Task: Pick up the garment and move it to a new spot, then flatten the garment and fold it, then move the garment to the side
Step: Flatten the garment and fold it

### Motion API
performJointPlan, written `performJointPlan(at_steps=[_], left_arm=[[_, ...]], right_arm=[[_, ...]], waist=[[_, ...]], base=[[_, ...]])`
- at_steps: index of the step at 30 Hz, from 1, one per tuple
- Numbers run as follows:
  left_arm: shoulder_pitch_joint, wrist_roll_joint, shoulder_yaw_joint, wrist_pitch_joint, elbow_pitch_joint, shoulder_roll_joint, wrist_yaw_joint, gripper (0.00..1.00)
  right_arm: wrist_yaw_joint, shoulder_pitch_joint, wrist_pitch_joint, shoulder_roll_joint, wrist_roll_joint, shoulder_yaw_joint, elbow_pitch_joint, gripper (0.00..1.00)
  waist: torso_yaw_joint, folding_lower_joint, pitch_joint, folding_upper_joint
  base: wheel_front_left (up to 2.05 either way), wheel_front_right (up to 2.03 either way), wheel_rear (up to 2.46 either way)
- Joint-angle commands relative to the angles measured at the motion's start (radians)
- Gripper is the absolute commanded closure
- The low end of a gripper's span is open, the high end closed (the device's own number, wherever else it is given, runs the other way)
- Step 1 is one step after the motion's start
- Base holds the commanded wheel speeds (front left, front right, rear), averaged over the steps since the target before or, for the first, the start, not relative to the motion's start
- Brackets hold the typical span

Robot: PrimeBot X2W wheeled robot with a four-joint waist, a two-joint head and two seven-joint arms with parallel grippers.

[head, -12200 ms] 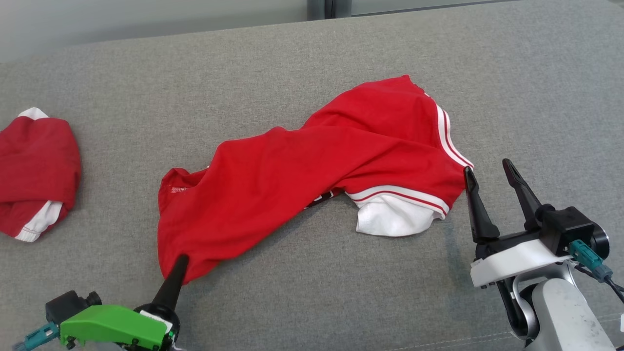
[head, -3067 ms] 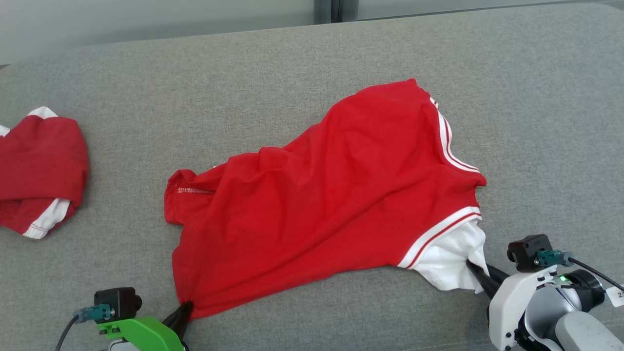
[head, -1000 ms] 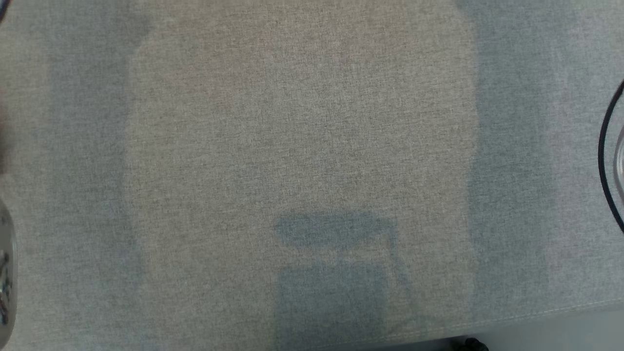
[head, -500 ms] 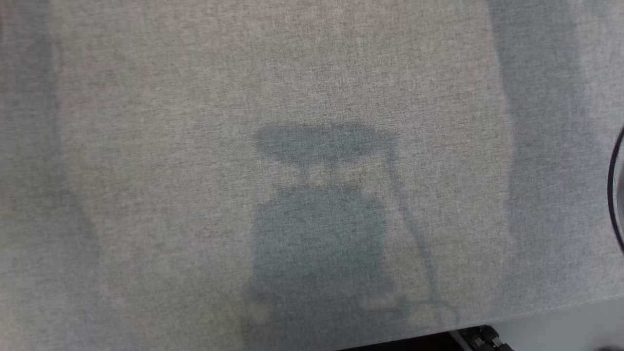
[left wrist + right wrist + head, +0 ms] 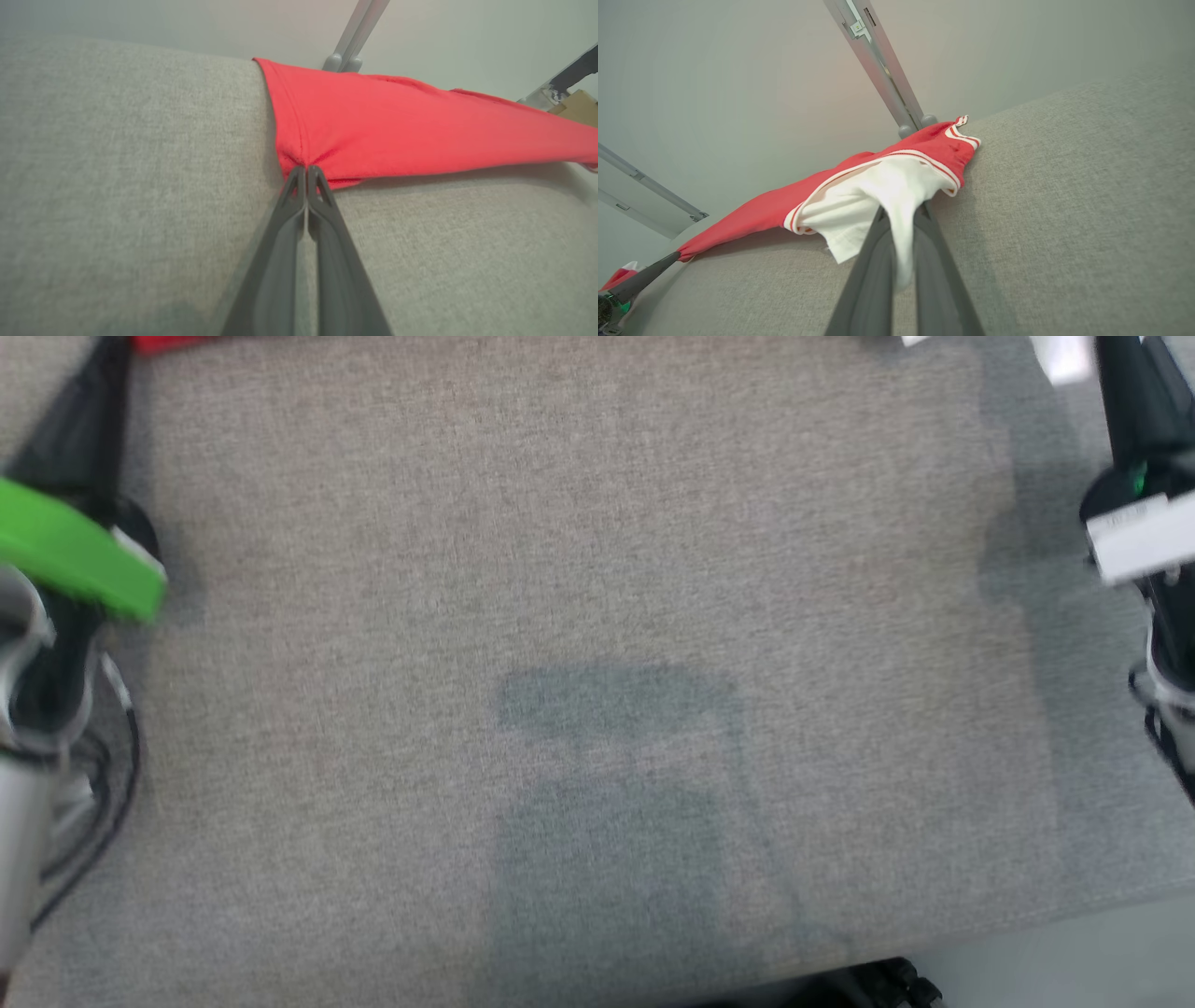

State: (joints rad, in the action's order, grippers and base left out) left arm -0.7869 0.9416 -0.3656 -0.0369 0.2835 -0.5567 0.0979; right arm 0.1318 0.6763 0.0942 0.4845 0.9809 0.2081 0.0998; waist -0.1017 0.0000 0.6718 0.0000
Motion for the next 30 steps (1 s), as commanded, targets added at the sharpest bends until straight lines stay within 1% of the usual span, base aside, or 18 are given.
performJointPlan(at_steps=[1,4,6,8,9,11,14,16,17,19,22,27,30], left_arm=[[0.052,0.005,0.006,-0.003,-0.029,-0.023,-0.020,1.00],[0.227,0.005,0.005,-0.020,-0.175,-0.065,-0.092,1.00],[0.351,0.004,0.004,-0.018,-0.267,-0.082,-0.149,1.00],[0.487,0.023,0.006,-0.007,-0.353,-0.081,-0.203,1.00],[0.553,0.036,0.006,0.000,-0.392,-0.075,-0.223,1.00],[0.672,0.047,0.002,0.025,-0.471,-0.072,-0.244,1.00],[0.833,0.072,0.011,0.068,-0.538,-0.059,-0.290,1.00],[0.909,0.090,0.017,0.098,-0.581,-0.043,-0.305,1.00],[0.934,0.092,0.020,0.109,-0.599,-0.043,-0.309,1.00],[0.964,0.085,0.027,0.123,-0.631,-0.050,-0.318,1.00],[0.955,0.062,0.036,0.113,-0.666,-0.078,-0.333,1.00],[0.865,0.058,0.057,0.056,-0.727,-0.120,-0.345,1.00],[0.783,0.053,0.060,0.008,-0.745,-0.137,-0.353,1.00]], right_arm=[[-0.002,-0.040,0.006,0.014,0.010,-0.014,-0.015,1.00],[-0.002,-0.160,-0.006,0.025,0.018,-0.021,-0.064,1.00],[-0.002,-0.242,-0.017,0.030,0.018,-0.027,-0.093,1.00],[-0.002,-0.335,-0.029,0.028,0.020,-0.036,-0.121,1.00],[-0.002,-0.382,-0.036,0.031,0.020,-0.042,-0.137,1.00],[-0.002,-0.479,-0.046,0.030,0.025,-0.070,-0.166,1.00],[-0.002,-0.621,-0.059,0.027,0.025,-0.108,-0.205,1.00],[-0.002,-0.699,-0.057,0.023,0.014,-0.140,-0.230,1.00],[-0.002,-0.726,-0.048,0.014,0.013,-0.164,-0.242,1.00],[-0.002,-0.761,-0.044,0.002,0.003,-0.203,-0.270,1.00],[-0.002,-0.751,-0.066,-0.014,-0.023,-0.229,-0.306,1.00],[-0.002,-0.641,-0.122,-0.029,-0.056,-0.224,-0.345,1.00],[-0.002,-0.542,-0.155,-0.041,-0.078,-0.205,-0.329,1.00]], waist=[[-0.014,0.0000,-0.078,0.0000],[-0.027,0.0000,-0.142,0.0000],[-0.033,0.0000,-0.182,0.0000],[-0.038,0.0000,-0.224,0.0000],[-0.040,0.0000,-0.241,0.0000],[-0.039,0.0000,-0.264,0.0000],[-0.038,0.0000,-0.282,0.0000],[-0.036,0.0000,-0.285,0.0000],[-0.034,0.0000,-0.286,0.0000],[-0.030,0.0000,-0.285,0.0000],[-0.027,0.0000,-0.283,0.0000],[-0.026,0.0000,-0.253,0.0000],[-0.024,0.0000,-0.215,0.0000]], base=[[0.00,0.00,0.00],[0.00,0.00,0.00],[0.00,0.00,0.00],[0.00,0.00,0.00],[0.00,0.00,0.00],[0.00,0.00,0.00],[0.00,0.00,0.00],[0.00,0.00,0.00],[0.00,0.00,0.00],[0.00,0.00,0.00],[0.00,0.00,0.00],[0.00,0.00,0.00],[0.00,0.00,0.00]])
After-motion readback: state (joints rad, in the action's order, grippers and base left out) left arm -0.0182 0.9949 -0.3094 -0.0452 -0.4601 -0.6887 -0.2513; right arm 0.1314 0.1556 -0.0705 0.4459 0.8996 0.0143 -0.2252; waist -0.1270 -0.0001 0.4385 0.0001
